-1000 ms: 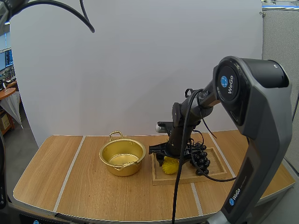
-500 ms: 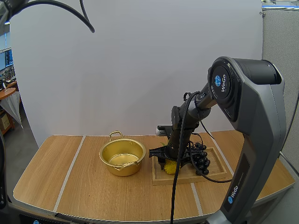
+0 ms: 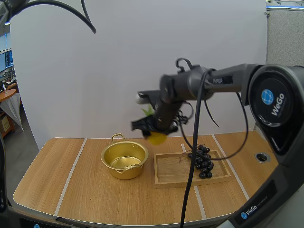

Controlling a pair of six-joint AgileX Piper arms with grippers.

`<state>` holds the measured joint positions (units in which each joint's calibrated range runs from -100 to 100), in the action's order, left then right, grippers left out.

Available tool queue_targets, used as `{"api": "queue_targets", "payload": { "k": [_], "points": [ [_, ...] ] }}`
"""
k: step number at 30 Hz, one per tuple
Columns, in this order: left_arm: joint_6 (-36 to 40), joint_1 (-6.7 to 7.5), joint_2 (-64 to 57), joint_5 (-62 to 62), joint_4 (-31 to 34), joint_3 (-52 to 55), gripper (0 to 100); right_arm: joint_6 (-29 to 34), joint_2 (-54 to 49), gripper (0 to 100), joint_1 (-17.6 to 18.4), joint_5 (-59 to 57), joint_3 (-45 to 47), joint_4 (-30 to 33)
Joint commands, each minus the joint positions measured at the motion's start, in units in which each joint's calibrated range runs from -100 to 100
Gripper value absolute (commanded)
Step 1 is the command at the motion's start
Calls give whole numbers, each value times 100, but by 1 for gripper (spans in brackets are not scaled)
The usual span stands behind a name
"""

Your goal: Open the pot, put the pineapple inside, and close it

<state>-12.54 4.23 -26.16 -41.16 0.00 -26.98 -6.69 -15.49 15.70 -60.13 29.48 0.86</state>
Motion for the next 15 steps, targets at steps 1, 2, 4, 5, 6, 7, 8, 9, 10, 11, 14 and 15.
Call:
{"api": "queue_targets", "payload": {
  "k": [1,2,4,5,6,7,8,9,10,11,14,15],
  "points": [
    [61,18,-47,244,0,-50,0,1,145,0,381,-317,-441,49],
    [61,18,-47,244,0,-50,0,1,238,0,464,-317,-505,49],
    [61,18,-47,244,0,-50,0,1,450,0,597,-330,-640,36],
    [61,18,-47,244,0,-50,0,1,547,0,641,-330,-674,36],
    [61,18,-47,244,0,-50,0,1,677,0,688,-330,-729,36],
    [61,18,-47,244,0,-50,0,1,807,0,727,-330,-745,36],
    [61,18,-47,244,0,-50,0,1,940,0,762,-302,-791,36],
    [61,18,-47,244,0,-50,0,1,1050,0,782,-302,-825,36],
    [61,18,-47,244,0,-50,0,1,1181,0,800,-302,-852,36],
    [61,18,-47,244,0,-50,0,1,1331,0,801,-284,-865,36],
    [61,18,-47,244,0,-50,0,1,1600,0,801,-140,-865,36],
    [61,18,-47,244,0,-50,0,1,1669,0,801,-124,-865,36]
  ]
}}
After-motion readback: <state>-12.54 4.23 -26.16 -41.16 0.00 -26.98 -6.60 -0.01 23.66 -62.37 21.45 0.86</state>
